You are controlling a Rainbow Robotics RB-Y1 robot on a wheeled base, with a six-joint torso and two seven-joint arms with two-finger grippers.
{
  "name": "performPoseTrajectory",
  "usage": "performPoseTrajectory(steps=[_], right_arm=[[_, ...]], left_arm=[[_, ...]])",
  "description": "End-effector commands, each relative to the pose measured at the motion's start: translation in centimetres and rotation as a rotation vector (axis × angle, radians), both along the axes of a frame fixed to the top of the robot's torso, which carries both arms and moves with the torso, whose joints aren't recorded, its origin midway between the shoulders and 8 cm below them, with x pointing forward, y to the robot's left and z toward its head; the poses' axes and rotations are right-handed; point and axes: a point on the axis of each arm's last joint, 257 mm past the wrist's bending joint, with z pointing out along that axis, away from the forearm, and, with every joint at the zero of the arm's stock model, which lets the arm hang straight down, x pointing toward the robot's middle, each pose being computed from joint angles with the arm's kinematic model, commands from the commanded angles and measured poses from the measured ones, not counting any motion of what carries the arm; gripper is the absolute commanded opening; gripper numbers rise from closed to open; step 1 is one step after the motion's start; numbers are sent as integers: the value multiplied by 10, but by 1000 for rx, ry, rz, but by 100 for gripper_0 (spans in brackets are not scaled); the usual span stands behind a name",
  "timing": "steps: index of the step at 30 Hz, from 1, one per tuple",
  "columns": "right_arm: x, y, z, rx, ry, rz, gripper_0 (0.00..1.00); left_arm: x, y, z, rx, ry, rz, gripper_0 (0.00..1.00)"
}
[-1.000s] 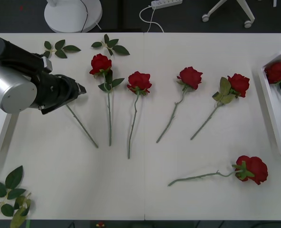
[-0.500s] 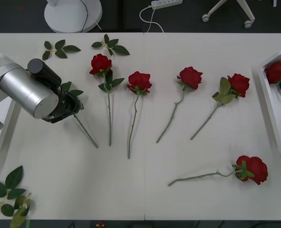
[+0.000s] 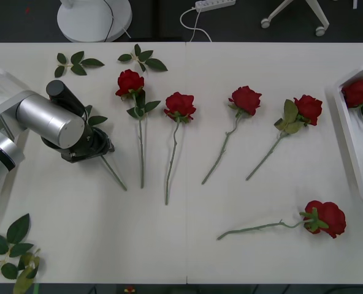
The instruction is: Place the red flowers into the right box and the blue flowers into the left box. If a person shows an open palm, hand one flower to the person first, then continue sorting.
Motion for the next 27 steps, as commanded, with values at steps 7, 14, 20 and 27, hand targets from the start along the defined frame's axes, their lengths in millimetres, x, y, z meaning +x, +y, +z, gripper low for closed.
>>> performPoseTrajectory(steps=[7,14,20,27], right_arm=[[-1,8,-16,9,20,20,40],[4,11,-5,34,3,18,83],[13,27,41,124,-40,-3,100],[32,69,108,232,-105,17,100]], left_arm=[[16,-19,7,-5,-38,-30,100],[16,-14,5,10,-37,-35,58],[15,-6,0,17,-27,-26,0],[15,-3,0,29,-27,-45,0]])
